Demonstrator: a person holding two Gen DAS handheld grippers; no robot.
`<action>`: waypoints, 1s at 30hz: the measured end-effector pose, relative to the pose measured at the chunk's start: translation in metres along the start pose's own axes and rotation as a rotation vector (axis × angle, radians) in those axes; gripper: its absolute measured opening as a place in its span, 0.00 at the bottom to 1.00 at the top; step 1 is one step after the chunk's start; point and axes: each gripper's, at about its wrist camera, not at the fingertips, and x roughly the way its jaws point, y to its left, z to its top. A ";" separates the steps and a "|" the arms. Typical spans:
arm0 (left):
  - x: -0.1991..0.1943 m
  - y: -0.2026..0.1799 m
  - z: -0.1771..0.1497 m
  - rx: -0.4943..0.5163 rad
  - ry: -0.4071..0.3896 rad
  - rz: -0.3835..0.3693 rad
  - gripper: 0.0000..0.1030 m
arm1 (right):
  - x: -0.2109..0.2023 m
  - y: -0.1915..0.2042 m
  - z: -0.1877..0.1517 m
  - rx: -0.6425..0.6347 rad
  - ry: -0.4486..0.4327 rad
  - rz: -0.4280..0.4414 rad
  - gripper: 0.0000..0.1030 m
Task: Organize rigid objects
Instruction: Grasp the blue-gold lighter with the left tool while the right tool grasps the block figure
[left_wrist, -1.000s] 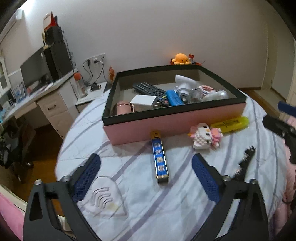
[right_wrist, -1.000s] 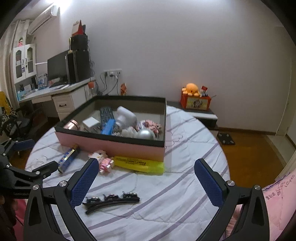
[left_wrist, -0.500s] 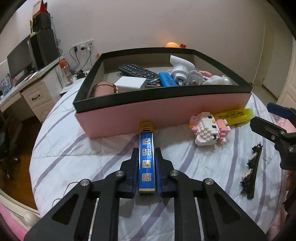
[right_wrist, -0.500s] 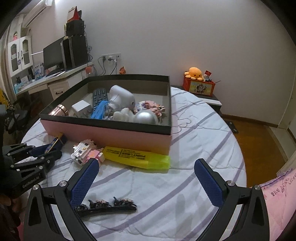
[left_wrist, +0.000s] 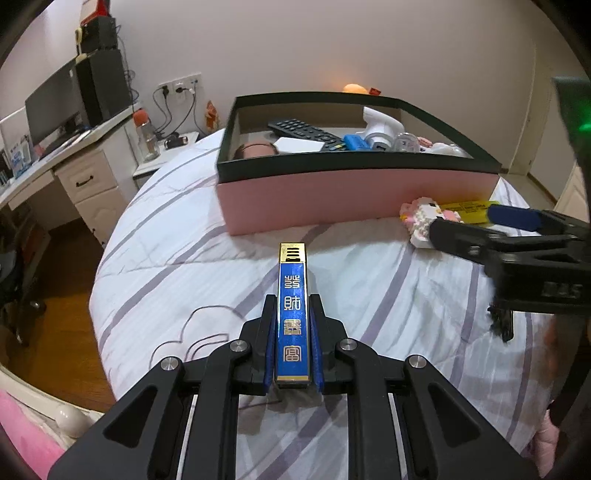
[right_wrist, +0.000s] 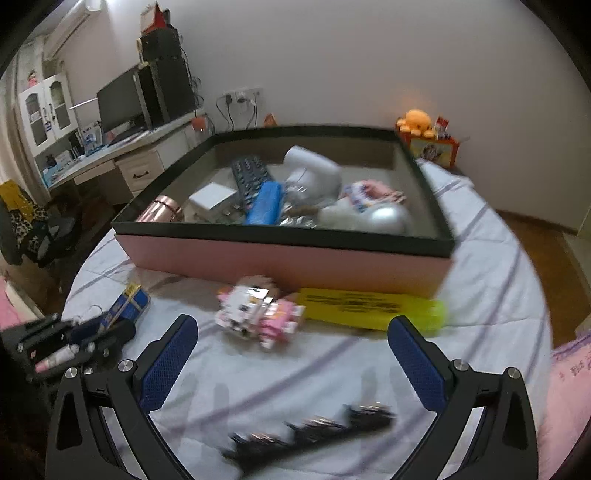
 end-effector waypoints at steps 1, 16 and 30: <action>0.000 0.002 0.000 -0.004 0.001 0.000 0.15 | 0.005 0.005 0.002 0.002 0.013 0.002 1.00; 0.012 0.014 0.005 -0.044 -0.006 0.011 0.18 | 0.035 0.023 0.009 -0.003 0.089 0.080 0.62; 0.012 0.012 0.005 -0.073 -0.028 0.019 0.15 | 0.030 0.029 0.002 -0.107 0.073 0.068 0.59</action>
